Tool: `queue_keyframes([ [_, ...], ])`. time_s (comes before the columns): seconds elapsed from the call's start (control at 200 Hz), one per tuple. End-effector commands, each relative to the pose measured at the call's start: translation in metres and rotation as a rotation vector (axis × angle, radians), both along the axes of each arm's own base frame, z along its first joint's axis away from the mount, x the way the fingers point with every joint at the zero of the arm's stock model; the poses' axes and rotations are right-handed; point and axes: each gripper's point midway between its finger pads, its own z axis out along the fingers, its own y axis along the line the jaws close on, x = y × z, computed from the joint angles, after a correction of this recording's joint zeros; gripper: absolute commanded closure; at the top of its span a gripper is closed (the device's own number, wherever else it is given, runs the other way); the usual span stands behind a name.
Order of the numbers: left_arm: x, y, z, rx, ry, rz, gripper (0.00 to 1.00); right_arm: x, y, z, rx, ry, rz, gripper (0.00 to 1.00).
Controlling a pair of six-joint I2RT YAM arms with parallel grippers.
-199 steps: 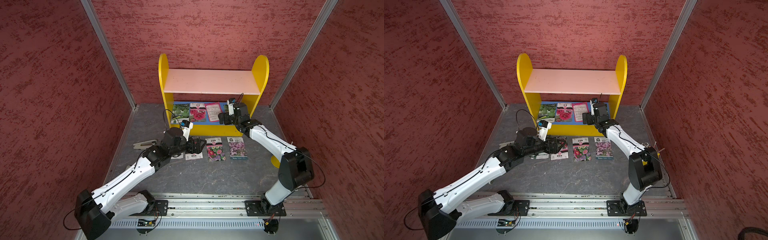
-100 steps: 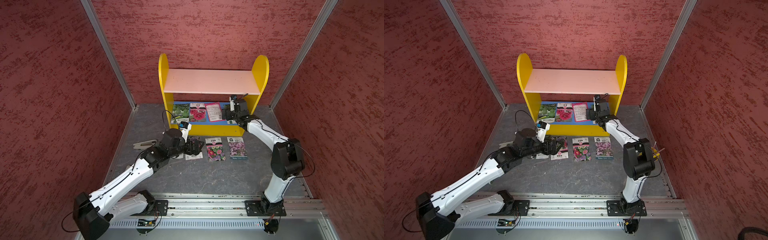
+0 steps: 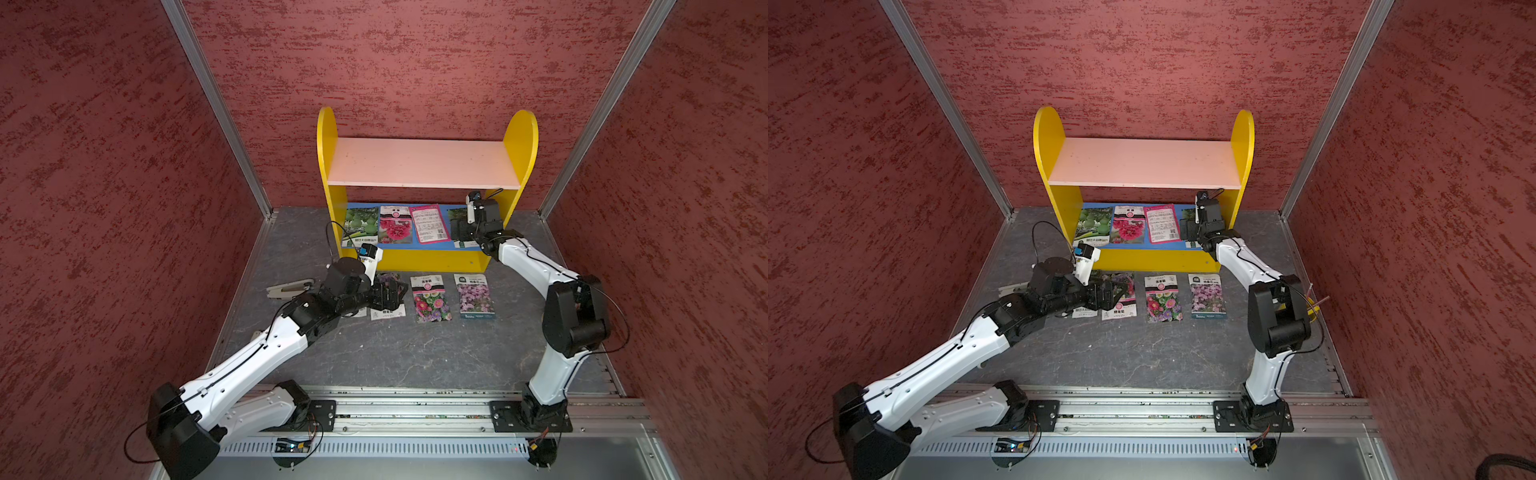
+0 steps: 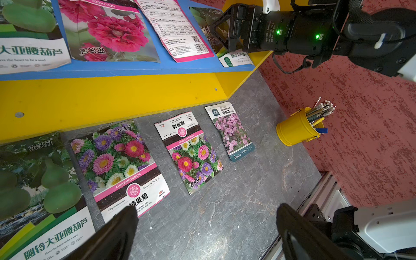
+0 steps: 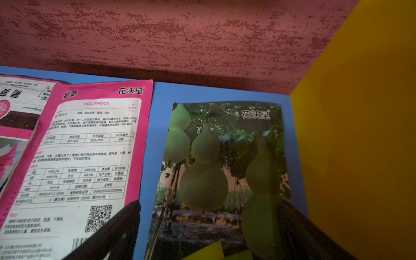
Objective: Take the seed bag off the shelf
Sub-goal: Pick up the seed packet from the shelf.
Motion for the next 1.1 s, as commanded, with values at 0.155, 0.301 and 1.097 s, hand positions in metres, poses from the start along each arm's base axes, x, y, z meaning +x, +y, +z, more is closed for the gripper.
queue_keyframes([
  [0.155, 0.001, 0.002, -0.005, 0.013, -0.009, -0.001, 0.0, -0.015, -0.004, -0.022, 0.019, 0.06, 0.013, 0.04],
  [0.301, 0.001, 0.003, -0.004, 0.011, -0.013, 0.002, 0.0, -0.025, -0.005, -0.023, 0.036, 0.065, 0.006, 0.06],
  [1.097, 0.03, -0.014, 0.014, -0.116, -0.056, -0.006, 0.0, -0.099, -0.008, 0.071, 0.175, -0.044, 0.03, 0.03],
])
